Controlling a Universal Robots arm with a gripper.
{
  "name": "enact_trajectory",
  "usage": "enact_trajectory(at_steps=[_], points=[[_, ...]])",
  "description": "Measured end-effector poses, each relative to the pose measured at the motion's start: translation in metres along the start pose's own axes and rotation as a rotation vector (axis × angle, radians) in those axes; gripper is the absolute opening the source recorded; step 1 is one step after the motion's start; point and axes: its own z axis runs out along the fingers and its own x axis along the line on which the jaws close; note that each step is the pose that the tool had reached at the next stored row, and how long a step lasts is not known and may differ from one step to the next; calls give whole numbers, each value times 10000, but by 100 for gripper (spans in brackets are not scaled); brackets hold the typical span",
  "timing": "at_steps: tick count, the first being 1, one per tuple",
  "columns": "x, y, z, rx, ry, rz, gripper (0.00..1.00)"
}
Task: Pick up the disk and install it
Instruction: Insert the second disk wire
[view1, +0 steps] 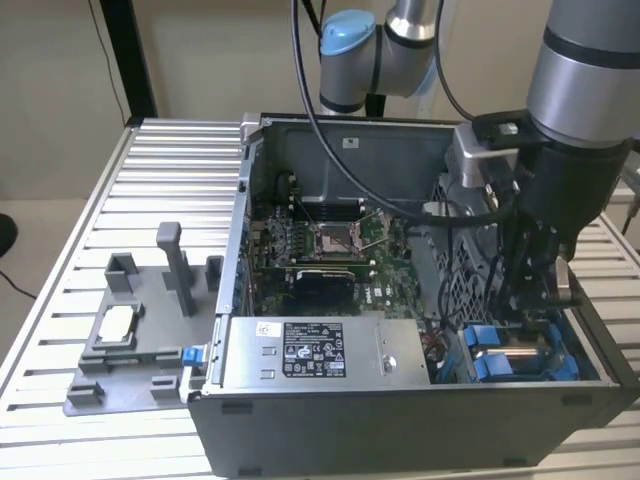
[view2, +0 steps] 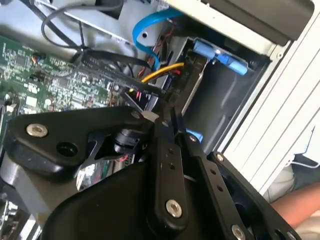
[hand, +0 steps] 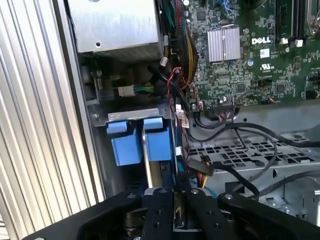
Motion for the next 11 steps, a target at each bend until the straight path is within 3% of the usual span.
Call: enact_trajectory(at_steps=[3, 7, 11], points=[[19, 74, -9, 58, -9, -5, 0], [18, 80, 6, 87, -16, -9, 0], [18, 83, 35, 216, -72, -25, 0]])
